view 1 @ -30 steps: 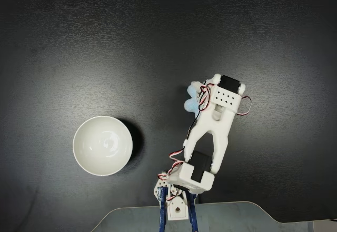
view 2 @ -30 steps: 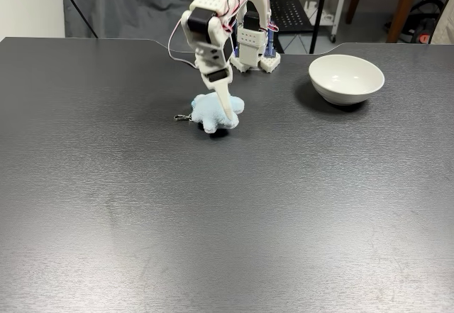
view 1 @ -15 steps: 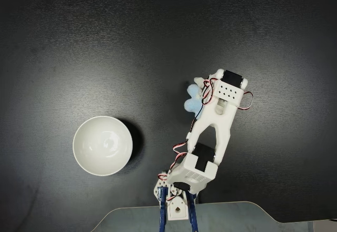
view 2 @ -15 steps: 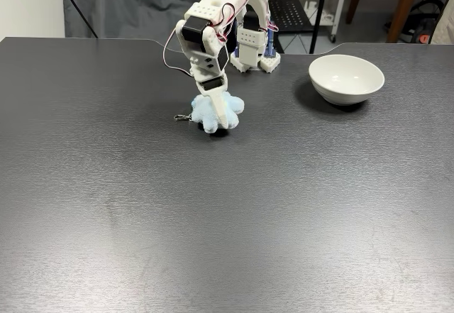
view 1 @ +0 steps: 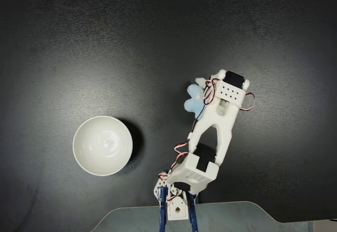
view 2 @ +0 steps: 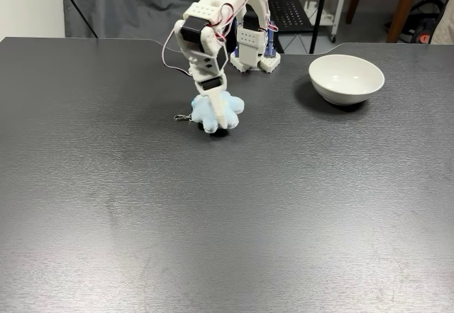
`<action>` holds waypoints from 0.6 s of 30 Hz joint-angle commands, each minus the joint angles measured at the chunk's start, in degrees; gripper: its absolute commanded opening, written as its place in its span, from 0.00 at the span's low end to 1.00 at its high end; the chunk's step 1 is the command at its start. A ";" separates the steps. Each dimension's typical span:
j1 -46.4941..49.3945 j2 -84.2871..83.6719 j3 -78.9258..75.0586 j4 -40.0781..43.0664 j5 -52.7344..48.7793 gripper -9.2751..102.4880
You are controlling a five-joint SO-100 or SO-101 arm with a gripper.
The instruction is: Grasp a skyblue doll and put it in the white bowl.
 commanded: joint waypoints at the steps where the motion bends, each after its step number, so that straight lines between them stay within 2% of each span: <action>1: 2.72 -1.32 -3.25 2.72 0.44 0.65; 18: 2.81 -1.41 -2.81 2.72 -0.09 0.65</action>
